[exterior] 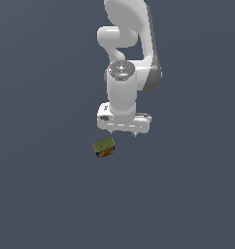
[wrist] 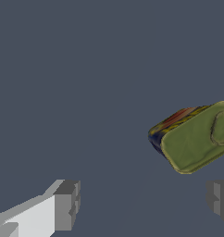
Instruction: Pick up the object and move it to a goal position.
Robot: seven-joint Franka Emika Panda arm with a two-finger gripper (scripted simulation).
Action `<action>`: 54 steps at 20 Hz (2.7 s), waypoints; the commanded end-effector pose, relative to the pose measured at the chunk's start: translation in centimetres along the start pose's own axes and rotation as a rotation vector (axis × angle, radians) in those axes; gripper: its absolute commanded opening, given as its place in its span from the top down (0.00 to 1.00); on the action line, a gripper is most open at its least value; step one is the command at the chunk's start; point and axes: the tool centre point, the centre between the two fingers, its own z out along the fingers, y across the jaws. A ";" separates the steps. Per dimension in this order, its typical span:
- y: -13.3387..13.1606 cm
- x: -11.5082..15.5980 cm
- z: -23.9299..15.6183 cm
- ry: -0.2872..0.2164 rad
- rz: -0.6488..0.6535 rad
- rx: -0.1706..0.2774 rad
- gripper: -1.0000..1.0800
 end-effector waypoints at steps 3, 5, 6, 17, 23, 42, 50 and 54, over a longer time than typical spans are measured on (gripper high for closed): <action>1.0 0.3 0.6 0.000 0.116 -0.003 0.04; 1.5 0.5 0.9 0.001 0.178 -0.004 0.04; 1.8 0.6 1.1 0.001 0.210 -0.005 0.04; 4.8 1.4 2.8 0.010 0.558 -0.018 0.04; 6.5 1.8 3.6 0.019 0.744 -0.026 0.04; 8.8 2.3 4.6 0.036 0.997 -0.038 0.04; 9.0 2.3 7.1 0.037 1.000 -0.038 0.04; 9.1 2.2 9.0 0.037 1.002 -0.038 0.04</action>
